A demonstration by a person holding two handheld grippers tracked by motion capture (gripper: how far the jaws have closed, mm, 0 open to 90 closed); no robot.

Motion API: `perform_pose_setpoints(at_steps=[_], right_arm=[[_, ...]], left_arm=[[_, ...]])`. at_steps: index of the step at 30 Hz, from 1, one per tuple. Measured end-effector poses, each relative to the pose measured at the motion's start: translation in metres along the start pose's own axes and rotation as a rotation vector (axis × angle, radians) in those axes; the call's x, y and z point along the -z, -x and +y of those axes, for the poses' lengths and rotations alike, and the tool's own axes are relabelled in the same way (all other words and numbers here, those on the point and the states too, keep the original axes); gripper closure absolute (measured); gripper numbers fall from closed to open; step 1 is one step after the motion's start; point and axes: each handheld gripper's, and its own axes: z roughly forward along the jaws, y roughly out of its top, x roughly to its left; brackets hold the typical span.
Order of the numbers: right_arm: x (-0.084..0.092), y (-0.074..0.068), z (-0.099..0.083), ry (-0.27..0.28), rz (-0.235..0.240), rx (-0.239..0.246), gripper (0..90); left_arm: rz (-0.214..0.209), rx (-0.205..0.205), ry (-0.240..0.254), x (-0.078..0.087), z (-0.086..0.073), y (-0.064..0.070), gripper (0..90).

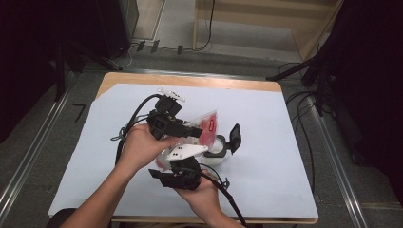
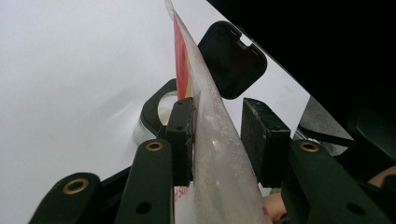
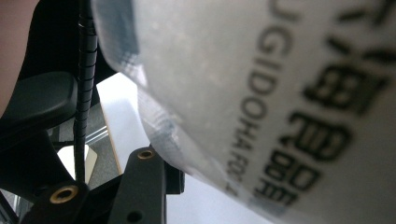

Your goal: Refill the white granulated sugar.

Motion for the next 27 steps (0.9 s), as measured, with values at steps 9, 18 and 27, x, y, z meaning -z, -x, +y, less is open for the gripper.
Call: perform_pose_setpoints(at_steps=[9,18,27], right_arm=[[0.0001,0.0001,0.0001,0.000,0.000,0.000,63.0],[0.0006,0.0002,0.0003,0.000,-0.001,-0.004,63.0],[0.0005,0.0004,0.0003,0.000,0.000,-0.003,63.0]], left_arm=[[-0.006,0.002,0.002,-0.0003,-0.0001,-0.0001,65.5],[-0.009,0.006,0.003,-0.0009,0.0002,0.0003,65.6],[-0.006,0.006,0.001,-0.0010,0.0003,0.0004,65.5]])
